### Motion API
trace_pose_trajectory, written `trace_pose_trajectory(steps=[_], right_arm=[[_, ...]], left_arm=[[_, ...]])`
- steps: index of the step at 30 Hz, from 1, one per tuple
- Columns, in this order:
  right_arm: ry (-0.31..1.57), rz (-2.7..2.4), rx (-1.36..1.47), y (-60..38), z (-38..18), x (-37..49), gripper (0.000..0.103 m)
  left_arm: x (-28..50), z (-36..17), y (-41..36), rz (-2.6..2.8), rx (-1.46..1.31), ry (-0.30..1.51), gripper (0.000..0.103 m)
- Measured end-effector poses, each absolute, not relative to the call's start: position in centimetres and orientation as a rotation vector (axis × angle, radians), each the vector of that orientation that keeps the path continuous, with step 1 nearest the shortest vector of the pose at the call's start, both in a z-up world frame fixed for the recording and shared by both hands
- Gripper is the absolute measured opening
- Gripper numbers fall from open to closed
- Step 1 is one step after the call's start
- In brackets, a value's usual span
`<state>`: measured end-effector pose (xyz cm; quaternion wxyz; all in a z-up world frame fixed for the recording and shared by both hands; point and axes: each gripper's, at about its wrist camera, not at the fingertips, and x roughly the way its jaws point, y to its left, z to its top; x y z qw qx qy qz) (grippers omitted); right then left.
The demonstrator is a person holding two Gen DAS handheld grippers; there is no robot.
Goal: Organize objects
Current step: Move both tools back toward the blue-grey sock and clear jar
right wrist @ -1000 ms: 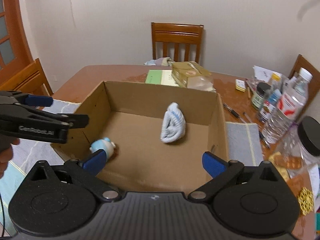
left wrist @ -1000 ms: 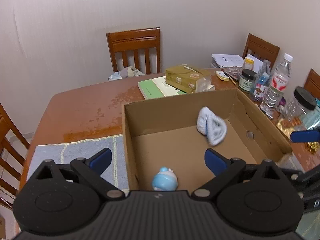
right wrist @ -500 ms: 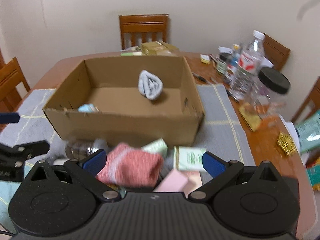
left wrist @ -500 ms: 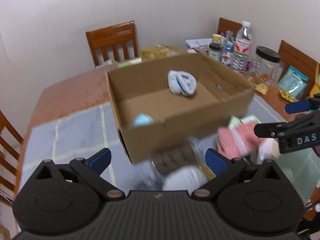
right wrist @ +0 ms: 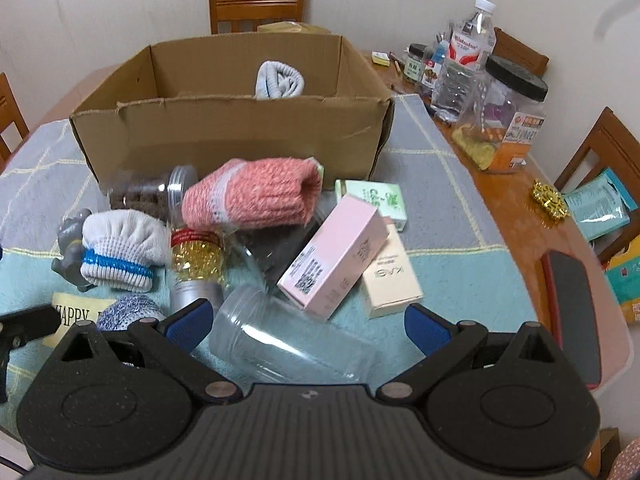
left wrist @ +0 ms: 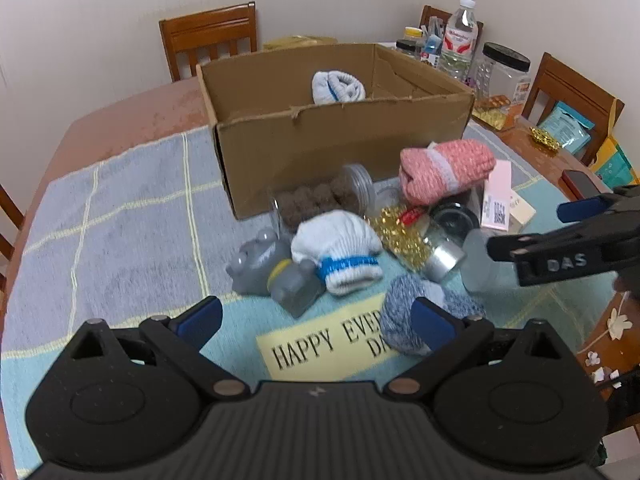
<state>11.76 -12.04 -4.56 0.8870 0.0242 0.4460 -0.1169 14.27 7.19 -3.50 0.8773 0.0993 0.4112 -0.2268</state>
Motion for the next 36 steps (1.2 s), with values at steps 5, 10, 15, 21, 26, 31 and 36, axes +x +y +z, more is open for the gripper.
trace_pose_trajectory(steps=[5, 10, 15, 21, 26, 31, 36], right_arm=[[0.913, -0.270, 0.016, -11.4, -5.2, 12.1, 0.103], [0.905, -0.283, 0.006, -11.3, -5.2, 11.5, 0.103], [0.920, -0.313, 0.012, -11.7, -5.5, 9.8, 0.103], [0.943, -0.340, 0.057, -13.2, -5.9, 8.1, 0.103], [0.955, -0.309, 0.102, -14.6, -6.4, 7.8, 0.103], [0.974, -0.261, 0.149, -15.9, -6.8, 8.1, 0.103], [0.978, -0.218, 0.176, -16.9, -7.1, 7.8, 0.103]], left_arm=[[13.8, -3.9, 7.7, -0.472, 0.192, 0.870, 0.100], [13.6, -4.0, 7.8, -0.494, 0.191, 0.868, 0.100], [13.5, -4.1, 7.2, -0.536, 0.199, 0.860, 0.100], [13.2, -4.4, 6.3, -0.586, 0.202, 0.863, 0.100], [12.7, -4.9, 5.1, -0.618, 0.213, 0.872, 0.100], [12.3, -6.1, 3.3, -0.639, 0.240, 0.878, 0.100], [11.7, -7.9, 1.4, -0.664, 0.323, 0.861, 0.100]])
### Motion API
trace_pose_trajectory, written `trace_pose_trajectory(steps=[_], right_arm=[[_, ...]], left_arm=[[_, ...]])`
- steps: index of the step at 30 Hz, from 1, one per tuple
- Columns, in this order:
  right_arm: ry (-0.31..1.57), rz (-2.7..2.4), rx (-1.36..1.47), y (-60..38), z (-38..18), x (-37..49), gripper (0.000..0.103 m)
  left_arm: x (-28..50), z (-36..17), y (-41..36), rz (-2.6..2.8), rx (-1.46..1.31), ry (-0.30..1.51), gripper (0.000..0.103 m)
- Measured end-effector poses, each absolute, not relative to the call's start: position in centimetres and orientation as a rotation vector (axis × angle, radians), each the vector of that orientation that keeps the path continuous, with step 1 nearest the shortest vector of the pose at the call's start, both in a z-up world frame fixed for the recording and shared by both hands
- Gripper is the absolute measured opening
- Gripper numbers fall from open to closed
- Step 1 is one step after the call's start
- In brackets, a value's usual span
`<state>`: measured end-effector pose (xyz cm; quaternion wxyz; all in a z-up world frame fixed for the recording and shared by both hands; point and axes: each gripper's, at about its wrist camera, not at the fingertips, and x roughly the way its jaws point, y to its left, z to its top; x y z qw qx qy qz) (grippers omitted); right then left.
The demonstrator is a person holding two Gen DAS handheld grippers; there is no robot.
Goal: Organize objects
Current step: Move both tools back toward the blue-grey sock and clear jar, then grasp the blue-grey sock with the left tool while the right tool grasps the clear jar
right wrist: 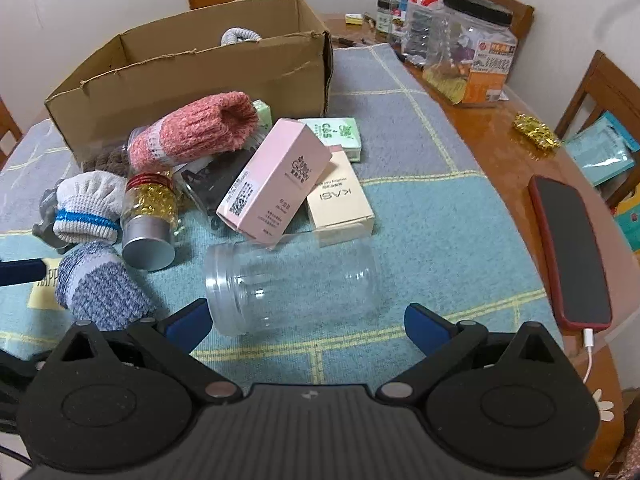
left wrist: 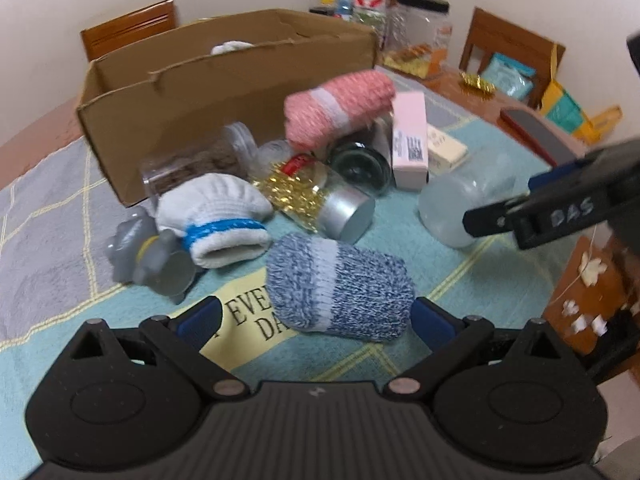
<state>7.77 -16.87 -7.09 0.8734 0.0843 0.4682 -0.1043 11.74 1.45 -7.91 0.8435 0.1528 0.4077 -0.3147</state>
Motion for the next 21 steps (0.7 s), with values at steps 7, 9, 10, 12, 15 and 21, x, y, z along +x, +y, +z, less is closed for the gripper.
trace_pose_trajectory(steps=[7, 9, 10, 12, 15, 21], right_arm=[[0.986, -0.147, 0.181, -17.7, -7.5, 7.5, 0.103], [0.985, -0.133, 0.173, -17.7, -7.5, 7.4, 0.103], [0.982, -0.127, 0.168, -17.7, -7.4, 7.4, 0.103], [0.980, -0.116, 0.162, -17.7, -7.4, 7.3, 0.103], [0.973, -0.107, 0.159, -18.0, -7.4, 7.1, 0.103], [0.960, -0.080, 0.157, -18.2, -7.3, 6.8, 0.103]], left_arm=[[11.5, -9.3, -0.4, -0.641, 0.398, 0.841, 0.100], [11.5, -9.4, -0.7, -0.632, 0.403, 0.822, 0.100], [11.6, -9.4, -0.8, -0.635, 0.399, 0.822, 0.100], [11.8, -9.4, -0.9, -0.639, 0.382, 0.826, 0.100], [12.2, -9.4, -1.0, -0.639, 0.355, 0.831, 0.098], [12.6, -9.3, -1.0, -0.628, 0.304, 0.835, 0.082]])
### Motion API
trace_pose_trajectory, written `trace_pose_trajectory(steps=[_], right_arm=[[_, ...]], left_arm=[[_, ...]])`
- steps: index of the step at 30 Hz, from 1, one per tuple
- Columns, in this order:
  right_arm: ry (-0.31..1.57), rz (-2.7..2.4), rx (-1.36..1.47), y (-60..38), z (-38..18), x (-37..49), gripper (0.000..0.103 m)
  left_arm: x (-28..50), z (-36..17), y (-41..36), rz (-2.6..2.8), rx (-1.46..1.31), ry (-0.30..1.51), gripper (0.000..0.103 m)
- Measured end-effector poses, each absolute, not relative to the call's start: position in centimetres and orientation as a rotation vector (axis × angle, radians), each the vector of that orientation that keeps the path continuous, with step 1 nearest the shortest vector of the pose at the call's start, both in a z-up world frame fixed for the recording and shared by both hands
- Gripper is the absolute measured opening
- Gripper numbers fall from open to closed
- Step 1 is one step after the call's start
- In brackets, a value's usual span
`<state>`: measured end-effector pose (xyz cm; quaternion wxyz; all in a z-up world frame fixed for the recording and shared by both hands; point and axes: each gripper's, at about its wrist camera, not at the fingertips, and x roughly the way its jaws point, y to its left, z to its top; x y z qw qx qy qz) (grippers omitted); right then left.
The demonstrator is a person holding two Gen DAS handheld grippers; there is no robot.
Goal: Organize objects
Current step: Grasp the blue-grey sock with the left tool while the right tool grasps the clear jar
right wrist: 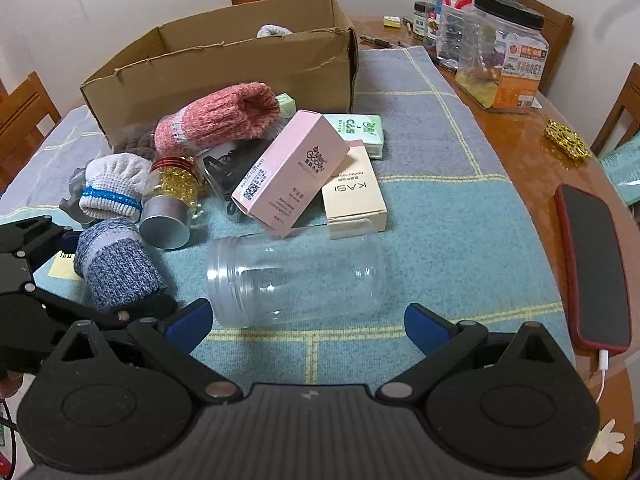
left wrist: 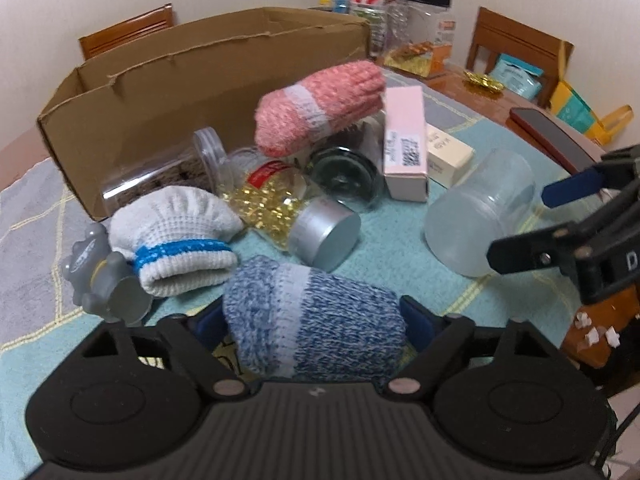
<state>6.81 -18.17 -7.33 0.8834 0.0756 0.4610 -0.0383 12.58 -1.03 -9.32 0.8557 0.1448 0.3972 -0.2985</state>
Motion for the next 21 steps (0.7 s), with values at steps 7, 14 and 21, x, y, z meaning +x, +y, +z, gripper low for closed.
trace_pose_trajectory(steps=[7, 14, 21], right_arm=[[0.949, -0.066, 0.132, -18.0, -7.3, 7.3, 0.103], [0.956, -0.040, 0.090, -17.6, -7.6, 8.7, 0.103], [0.972, -0.020, 0.052, -16.9, -8.3, 10.1, 0.103]], left_arm=[[12.6, -9.2, 0.0, -0.611, 0.288, 0.856, 0.080], [12.6, -9.2, 1.1, -0.577, 0.265, 0.864, 0.080], [13.2, -9.3, 0.4, -0.589, 0.274, 0.853, 0.080]])
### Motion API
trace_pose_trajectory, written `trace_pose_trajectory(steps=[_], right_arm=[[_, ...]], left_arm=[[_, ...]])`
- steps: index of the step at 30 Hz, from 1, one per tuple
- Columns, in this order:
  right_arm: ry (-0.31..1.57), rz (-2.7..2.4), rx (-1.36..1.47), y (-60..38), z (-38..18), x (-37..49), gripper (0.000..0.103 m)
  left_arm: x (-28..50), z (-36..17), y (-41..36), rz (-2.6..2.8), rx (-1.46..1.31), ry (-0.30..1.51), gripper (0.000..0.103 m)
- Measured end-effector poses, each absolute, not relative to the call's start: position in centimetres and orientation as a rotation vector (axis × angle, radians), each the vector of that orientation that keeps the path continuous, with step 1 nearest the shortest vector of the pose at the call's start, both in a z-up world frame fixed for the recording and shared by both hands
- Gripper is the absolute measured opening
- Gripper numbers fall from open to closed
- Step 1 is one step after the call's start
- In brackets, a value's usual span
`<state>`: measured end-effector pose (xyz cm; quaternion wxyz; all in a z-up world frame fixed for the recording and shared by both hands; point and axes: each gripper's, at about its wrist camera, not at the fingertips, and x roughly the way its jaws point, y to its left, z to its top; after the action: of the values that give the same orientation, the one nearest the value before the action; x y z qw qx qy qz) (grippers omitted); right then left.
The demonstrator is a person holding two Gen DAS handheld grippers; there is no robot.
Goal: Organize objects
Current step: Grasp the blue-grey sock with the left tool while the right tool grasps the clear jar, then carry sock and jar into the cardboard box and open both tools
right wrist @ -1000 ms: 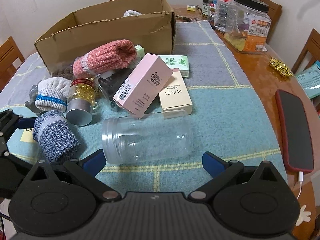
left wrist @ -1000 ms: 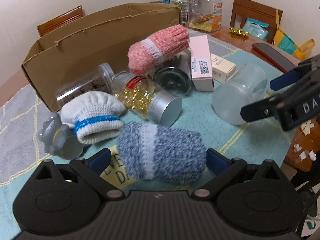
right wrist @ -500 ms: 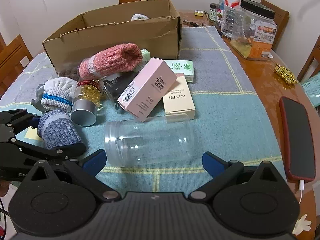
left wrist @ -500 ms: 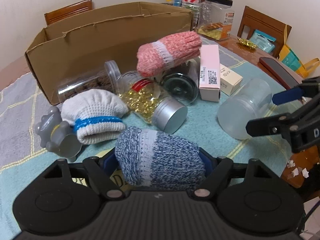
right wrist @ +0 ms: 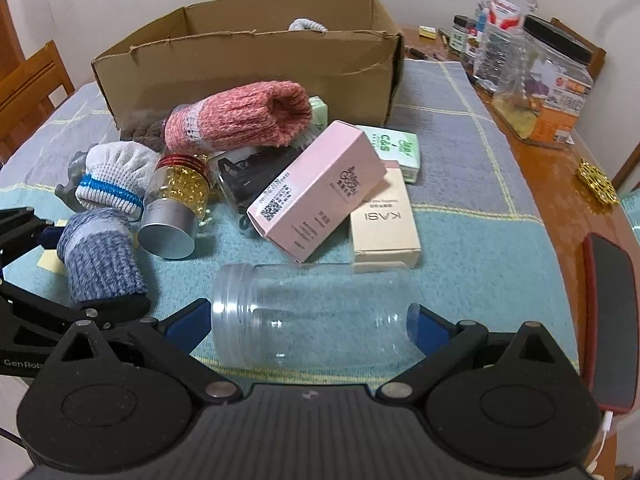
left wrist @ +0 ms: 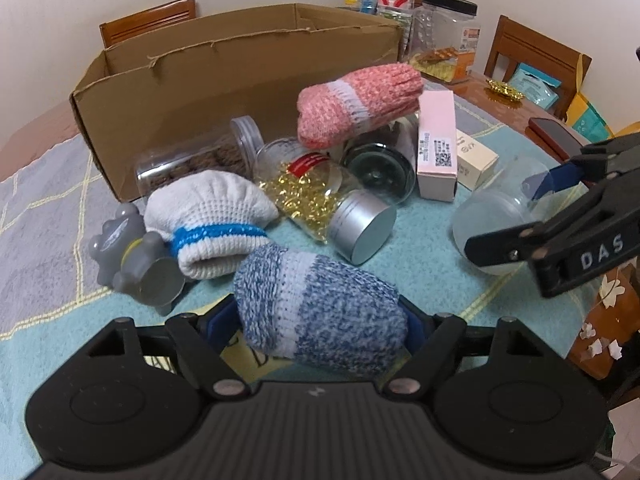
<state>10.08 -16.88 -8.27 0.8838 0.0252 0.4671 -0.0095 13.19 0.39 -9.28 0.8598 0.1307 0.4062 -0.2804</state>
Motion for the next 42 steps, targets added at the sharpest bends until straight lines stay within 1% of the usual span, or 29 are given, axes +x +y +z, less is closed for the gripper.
trace_pose_trajectory(steps=[5, 6, 8, 9, 17, 31, 36, 42], right_arm=[[0.981, -0.016, 0.031, -16.6, -8.5, 10.5, 0.103], [0.985, -0.020, 0.031, -16.6, -8.6, 10.6, 0.101], [0.998, -0.028, 0.024, -16.6, -8.6, 10.8, 0.095], [1.004, -0.035, 0.019, -16.6, -8.6, 10.8, 0.094], [1.021, -0.033, 0.039, -17.0, -8.0, 10.8, 0.094], [0.997, 0.016, 0.068, -17.1, -2.4, 11.6, 0.094], [0.958, 0.033, 0.048, -17.3, -0.3, 12.9, 0.094], [0.903, 0.037, 0.063, -17.3, 1.5, 15.1, 0.094]], left_arm=[[13.7, -9.3, 0.2, -0.593, 0.273, 0.855, 0.081], [13.7, -9.2, 0.1, -0.595, 0.277, 0.858, 0.080], [13.8, -9.2, 0.0, -0.598, 0.282, 0.864, 0.080], [13.9, -9.1, 0.0, -0.598, 0.280, 0.869, 0.079], [13.9, -7.8, 0.9, -0.619, 0.239, 0.899, 0.077], [14.7, -0.9, 1.1, -0.615, 0.240, 0.870, 0.077], [16.4, 1.2, 0.8, -0.589, 0.259, 0.837, 0.077], [20.7, 3.7, 0.5, -0.569, 0.238, 0.808, 0.077]])
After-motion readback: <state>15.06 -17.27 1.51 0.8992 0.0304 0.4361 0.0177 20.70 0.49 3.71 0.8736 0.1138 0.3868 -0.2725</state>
